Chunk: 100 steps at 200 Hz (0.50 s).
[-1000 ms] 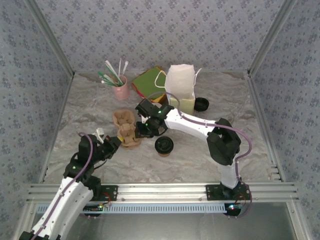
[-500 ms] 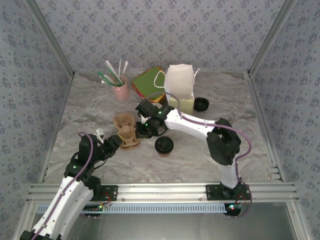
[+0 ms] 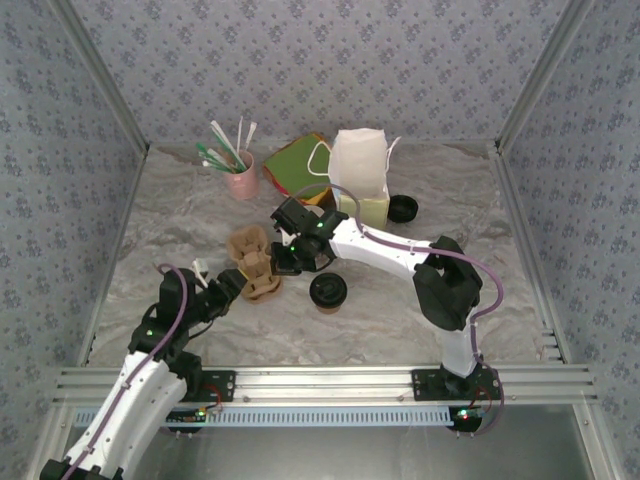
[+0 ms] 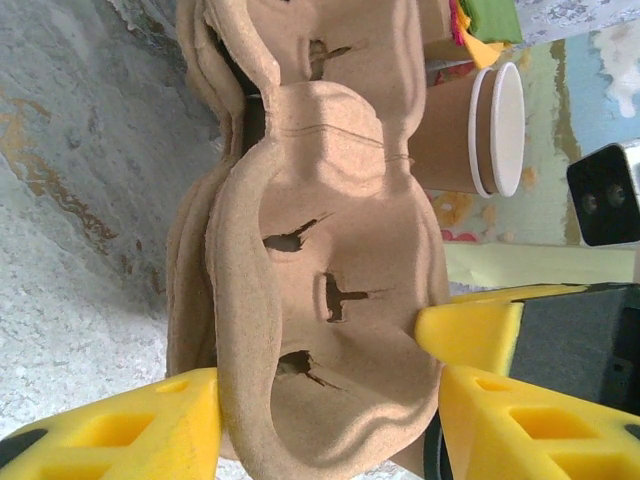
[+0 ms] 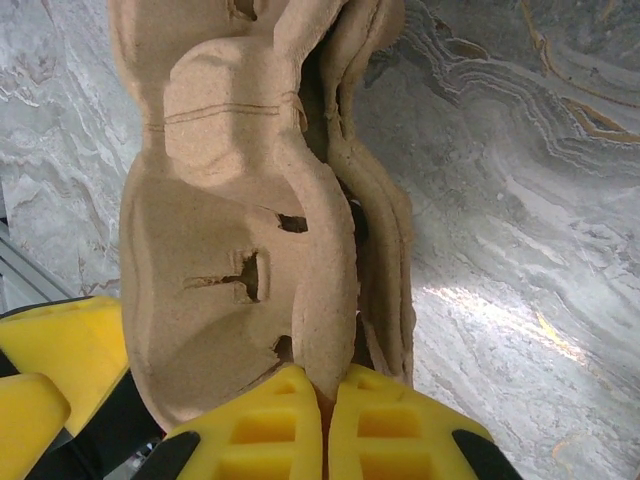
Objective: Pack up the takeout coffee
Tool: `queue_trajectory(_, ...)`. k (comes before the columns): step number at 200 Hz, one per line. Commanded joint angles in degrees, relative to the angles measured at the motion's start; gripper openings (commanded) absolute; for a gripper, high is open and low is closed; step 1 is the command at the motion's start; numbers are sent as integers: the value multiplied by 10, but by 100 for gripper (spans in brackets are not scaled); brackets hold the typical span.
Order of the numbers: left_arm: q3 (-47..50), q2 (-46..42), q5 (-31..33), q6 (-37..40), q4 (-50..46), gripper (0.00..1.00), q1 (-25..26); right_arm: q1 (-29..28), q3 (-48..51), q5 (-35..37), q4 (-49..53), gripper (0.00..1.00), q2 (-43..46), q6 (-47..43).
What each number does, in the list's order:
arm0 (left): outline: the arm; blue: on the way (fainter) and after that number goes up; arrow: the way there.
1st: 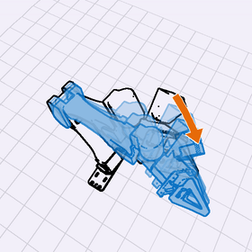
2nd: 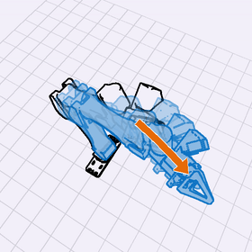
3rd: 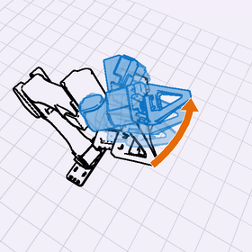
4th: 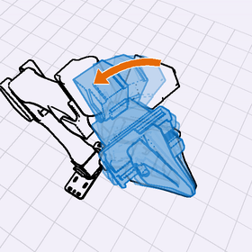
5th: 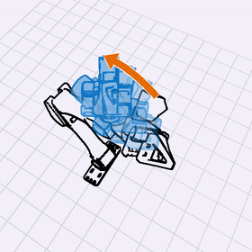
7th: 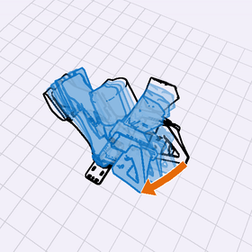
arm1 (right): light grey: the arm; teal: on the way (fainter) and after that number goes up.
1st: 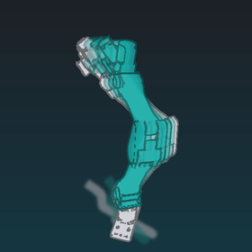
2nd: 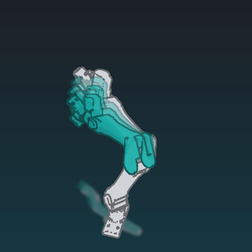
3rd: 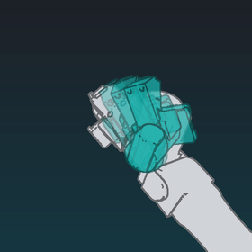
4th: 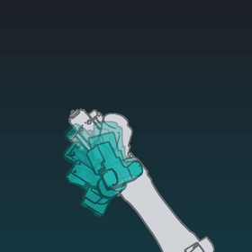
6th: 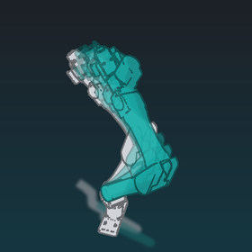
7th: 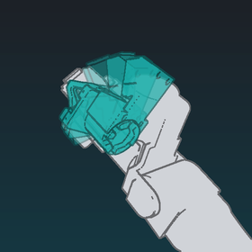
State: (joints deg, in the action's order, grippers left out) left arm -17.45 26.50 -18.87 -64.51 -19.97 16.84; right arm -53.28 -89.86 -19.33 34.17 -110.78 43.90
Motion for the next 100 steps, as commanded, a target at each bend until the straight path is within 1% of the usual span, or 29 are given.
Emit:
queue_trajectory(1, -24, 2, -10, 11, 7, 61, -4, -5, 5, 2, -11, 5, 25, -13)
queue_trajectory(25, -29, 10, 6, 15, -17, 63, -6, -6, 12, 1, -17, 5, 30, -10)
queue_trajectory(34, -29, 15, 11, 17, -30, 66, -10, -3, 16, -1, -15, 5, 26, -8)
queue_trajectory(47, -30, 26, 10, 21, -44, 66, -20, 3, 20, -12, -7, 4, 11, -2)
queue_trajectory(72, -37, 41, -2, 34, -45, 65, -32, -2, 41, -15, -33, 5, 16, 5)
queue_trajectory(100, -39, 70, -7, 50, -32, 65, -33, -3, 40, -10, -28, 5, 18, 3)
